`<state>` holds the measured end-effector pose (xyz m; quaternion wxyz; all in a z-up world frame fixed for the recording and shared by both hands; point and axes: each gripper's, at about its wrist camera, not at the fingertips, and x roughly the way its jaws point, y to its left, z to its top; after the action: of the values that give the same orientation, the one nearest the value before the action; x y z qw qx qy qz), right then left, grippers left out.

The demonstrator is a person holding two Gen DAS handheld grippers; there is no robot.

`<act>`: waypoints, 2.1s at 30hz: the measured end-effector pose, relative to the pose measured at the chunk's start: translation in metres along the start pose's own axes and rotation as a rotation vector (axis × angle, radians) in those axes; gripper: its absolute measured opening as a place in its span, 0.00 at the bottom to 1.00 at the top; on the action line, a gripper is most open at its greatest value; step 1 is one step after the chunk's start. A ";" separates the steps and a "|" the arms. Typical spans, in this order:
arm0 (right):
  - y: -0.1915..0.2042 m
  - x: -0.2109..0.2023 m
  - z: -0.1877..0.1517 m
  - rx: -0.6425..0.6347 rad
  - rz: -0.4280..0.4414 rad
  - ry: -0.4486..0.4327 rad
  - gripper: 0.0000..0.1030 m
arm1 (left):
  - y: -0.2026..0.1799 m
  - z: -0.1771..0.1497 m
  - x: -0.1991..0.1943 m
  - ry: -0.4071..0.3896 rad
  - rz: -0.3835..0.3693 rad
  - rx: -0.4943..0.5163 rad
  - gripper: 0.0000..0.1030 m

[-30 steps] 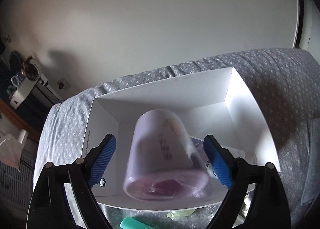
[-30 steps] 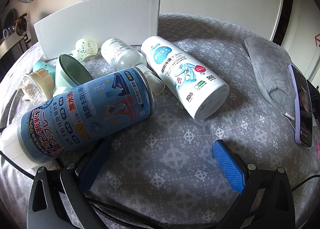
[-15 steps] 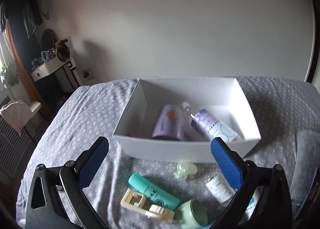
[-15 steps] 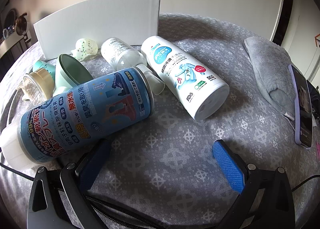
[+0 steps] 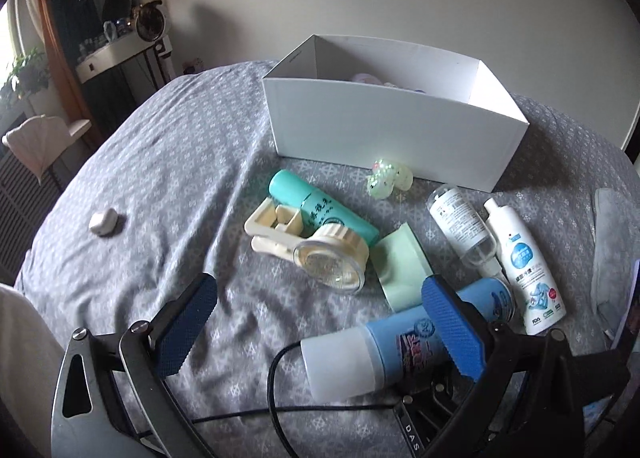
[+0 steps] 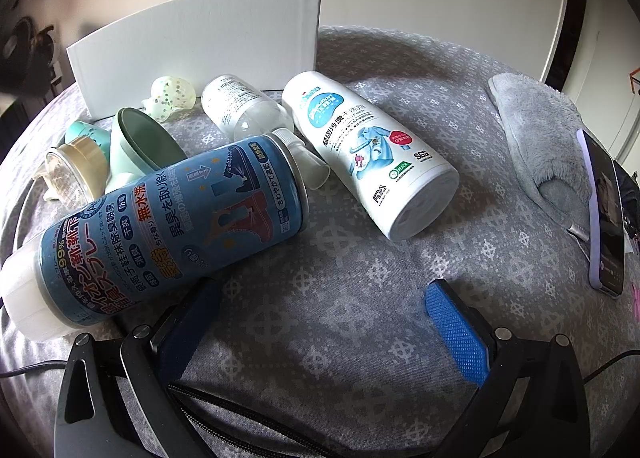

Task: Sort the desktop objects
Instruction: 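Move the left tool back to the cream plastic roller device, then grasp the cream roller device by its round head with the left tool, then drop the cream roller device into the white box, opening the left tool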

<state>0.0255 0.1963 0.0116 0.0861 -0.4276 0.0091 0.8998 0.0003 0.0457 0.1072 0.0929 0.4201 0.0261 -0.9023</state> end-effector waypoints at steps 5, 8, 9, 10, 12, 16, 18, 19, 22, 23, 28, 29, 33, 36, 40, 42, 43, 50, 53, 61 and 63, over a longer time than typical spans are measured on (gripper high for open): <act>0.000 0.000 0.000 0.000 0.000 0.000 1.00 | 0.017 -0.032 -0.003 -0.020 -0.025 -0.122 1.00; 0.000 0.000 0.000 0.000 0.000 0.000 1.00 | 0.023 -0.051 -0.003 -0.029 -0.047 -0.193 1.00; 0.000 0.000 0.000 0.000 0.000 0.000 1.00 | 0.024 -0.055 -0.001 -0.020 -0.064 -0.216 1.00; 0.001 0.000 0.000 0.000 0.000 0.000 1.00 | 0.024 -0.058 0.002 -0.010 -0.080 -0.233 1.00; 0.001 0.000 0.000 0.000 0.000 0.000 1.00 | 0.024 -0.062 0.005 -0.005 -0.111 -0.258 1.00; 0.001 0.000 0.000 0.001 0.001 0.000 1.00 | 0.030 -0.059 0.008 -0.008 -0.170 -0.324 0.99; 0.000 -0.001 0.000 0.001 0.001 0.000 1.00 | 0.039 -0.050 0.012 -0.011 -0.181 -0.366 0.99; 0.000 -0.001 0.000 0.002 0.002 0.000 1.00 | 0.043 -0.043 0.016 -0.005 -0.183 -0.378 0.99; -0.001 -0.001 0.000 0.002 0.002 0.000 1.00 | 0.053 -0.023 0.036 0.049 -0.233 -0.394 0.99; 0.000 -0.001 0.000 0.001 0.001 0.000 1.00 | 0.055 -0.015 0.046 0.071 -0.260 -0.396 0.99; -0.001 -0.001 0.000 0.001 0.001 0.000 1.00 | 0.047 0.020 0.095 0.217 -0.292 -0.331 0.99; -0.001 -0.001 0.000 0.001 0.001 0.000 1.00 | 0.044 0.024 0.105 0.250 -0.287 -0.313 0.99; 0.000 -0.002 -0.001 0.001 0.001 0.000 1.00 | 0.033 0.029 0.132 0.314 -0.253 -0.261 0.99; 0.000 0.000 0.000 0.000 -0.001 0.001 1.00 | 0.032 0.023 0.120 0.299 -0.233 -0.240 0.79; -0.002 0.003 0.003 0.000 -0.001 0.001 1.00 | 0.036 0.010 0.098 0.316 -0.124 -0.230 0.59; -0.002 0.004 0.004 0.001 -0.001 0.001 1.00 | 0.036 0.006 0.099 0.330 -0.108 -0.241 0.57; -0.001 0.003 0.003 0.000 -0.001 0.002 1.00 | 0.036 0.006 0.103 0.338 -0.107 -0.244 0.57; -0.001 0.002 0.002 0.001 -0.001 0.001 1.00 | 0.023 0.011 0.118 0.366 -0.027 -0.121 0.55; -0.001 0.001 0.002 0.001 -0.001 0.001 1.00 | 0.009 0.007 0.102 0.363 0.118 0.010 0.54; -0.001 0.001 0.001 0.000 -0.001 0.001 1.00 | -0.008 0.051 0.021 0.161 0.305 0.143 0.54; -0.001 0.001 0.001 0.000 -0.001 0.001 1.00 | -0.025 0.070 0.003 0.090 0.317 0.182 0.54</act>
<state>0.0243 0.1972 0.0115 0.0864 -0.4279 0.0091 0.8996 -0.0594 0.0607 0.1494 0.1944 0.4656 -0.1178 -0.8553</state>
